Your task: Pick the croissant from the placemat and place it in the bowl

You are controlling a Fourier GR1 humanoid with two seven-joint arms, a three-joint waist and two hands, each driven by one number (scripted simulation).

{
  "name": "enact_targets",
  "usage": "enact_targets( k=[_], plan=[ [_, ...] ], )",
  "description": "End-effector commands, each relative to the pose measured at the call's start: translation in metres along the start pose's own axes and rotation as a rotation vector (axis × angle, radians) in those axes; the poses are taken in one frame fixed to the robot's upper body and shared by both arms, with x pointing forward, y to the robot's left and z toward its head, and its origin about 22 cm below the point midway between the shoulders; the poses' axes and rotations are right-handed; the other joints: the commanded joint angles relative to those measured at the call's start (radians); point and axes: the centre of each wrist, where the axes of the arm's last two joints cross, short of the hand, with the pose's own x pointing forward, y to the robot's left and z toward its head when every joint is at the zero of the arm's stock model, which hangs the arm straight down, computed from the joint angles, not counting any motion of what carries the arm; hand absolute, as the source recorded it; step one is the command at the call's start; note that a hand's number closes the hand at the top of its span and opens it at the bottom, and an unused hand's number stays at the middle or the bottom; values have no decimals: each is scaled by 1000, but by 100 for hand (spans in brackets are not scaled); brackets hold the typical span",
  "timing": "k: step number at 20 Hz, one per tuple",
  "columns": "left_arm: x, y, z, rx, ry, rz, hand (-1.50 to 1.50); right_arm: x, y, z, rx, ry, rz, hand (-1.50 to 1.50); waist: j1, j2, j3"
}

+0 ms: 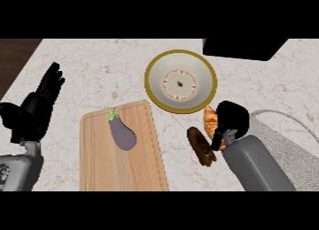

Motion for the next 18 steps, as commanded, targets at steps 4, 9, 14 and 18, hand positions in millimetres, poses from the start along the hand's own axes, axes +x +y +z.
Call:
enact_targets(
  k=[4, 9, 14, 18],
  plan=[
    [13, -18, -10, -90, -30, -3, 0, 97, -50, 41, -187, -14, -165, 150, 87, 21, 9],
    [9, -34, -11, -98, -23, 6, 0, 137, -95, 68, -421, 3, -188, 150, 81, 8, 3],
    [12, -24, -16, -68, -1, -14, 0, 163, -129, 94, -700, 24, -252, 150, 53, -5, 2],
    [4, -30, -11, -61, -6, 1, 0, 176, -159, 113, -782, 48, -344, 150, 50, -5, 2]
  ],
)
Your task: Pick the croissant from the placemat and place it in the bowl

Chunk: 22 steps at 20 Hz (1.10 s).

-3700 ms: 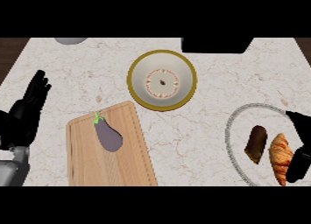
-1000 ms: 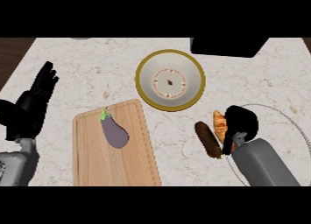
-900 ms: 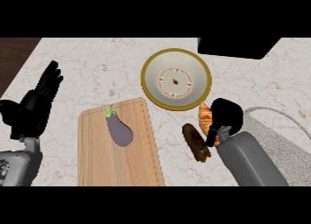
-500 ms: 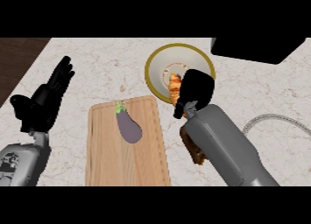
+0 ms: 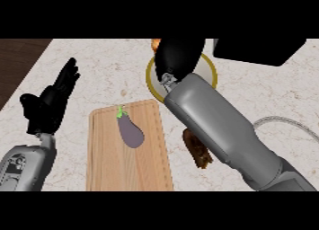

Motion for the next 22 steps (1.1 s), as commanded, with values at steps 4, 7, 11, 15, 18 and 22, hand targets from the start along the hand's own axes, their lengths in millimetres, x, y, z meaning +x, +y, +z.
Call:
enact_targets(
  k=[4, 7, 11, 15, 18, 22],
  plan=[
    [5, 2, -9, 20, -3, -12, 0, 34, -43, -3, -166, 244, -118, 150, -33, 2, 0],
    [-8, 10, 5, 35, 13, -2, 0, 27, -27, -14, -148, 295, -126, 150, -31, 1, 2],
    [1, 25, -1, 61, 11, -4, 0, 20, -15, -17, -146, 292, -206, 150, -65, -1, 4],
    [-3, 20, 2, 65, 9, -6, 0, 9, 0, -30, -129, 307, -263, 150, -74, 7, 5],
    [-5, 35, 4, 90, 6, -16, 0, 4, 7, -39, -128, 297, -273, 150, -92, 2, 5],
    [-19, 26, 10, 105, 13, -11, 0, -19, 47, -42, -136, 299, -261, 150, -105, 5, 5]
  ],
)
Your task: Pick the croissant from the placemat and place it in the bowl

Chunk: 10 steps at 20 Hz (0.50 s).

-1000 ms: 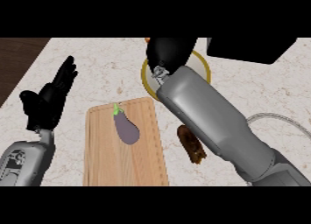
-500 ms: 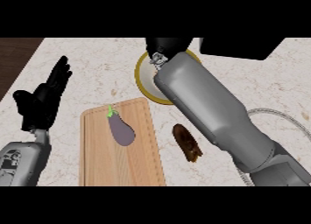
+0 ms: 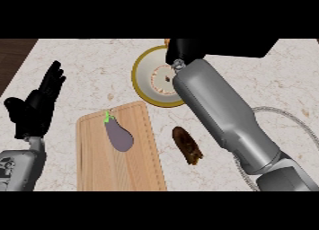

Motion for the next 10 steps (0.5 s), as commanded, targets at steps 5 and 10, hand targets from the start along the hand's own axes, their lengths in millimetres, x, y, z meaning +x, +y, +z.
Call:
enact_targets(
  k=[5, 10],
  plan=[
    [-5, -4, 8, 2, 5, 11, 0, -26, 39, -8, -25, 193, -118, 150, -15, -2, 1],
    [0, 16, 7, 32, 17, -7, 0, -56, 62, -21, 227, 441, -47, 150, -18, -4, 2]
  ],
)
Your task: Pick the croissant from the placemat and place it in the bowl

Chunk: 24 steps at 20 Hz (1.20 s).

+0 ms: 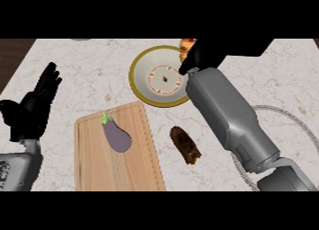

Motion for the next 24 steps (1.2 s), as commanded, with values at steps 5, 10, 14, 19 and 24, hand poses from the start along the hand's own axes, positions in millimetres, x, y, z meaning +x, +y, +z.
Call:
enact_targets(
  k=[5, 10, 14, 19, 24],
  plan=[
    [-5, 14, 9, 5, 9, 7, 0, -37, 35, -14, 173, 152, -132, -150, -7, 0, 1],
    [-2, 9, 9, 22, 22, 2, 0, -34, 19, -16, 46, 109, -463, -150, -28, -10, 3],
    [0, 10, 6, 36, 17, 8, 0, -38, 3, -17, -159, 94, -756, -150, -36, -13, 5],
    [-12, 14, 9, 45, 33, -4, 0, -62, 1, 0, -162, 129, -948, -150, -61, -22, 3],
    [-27, 34, 32, 88, 61, -2, 0, -121, 9, 35, -66, 128, -956, -150, -91, -31, 0]
  ],
)
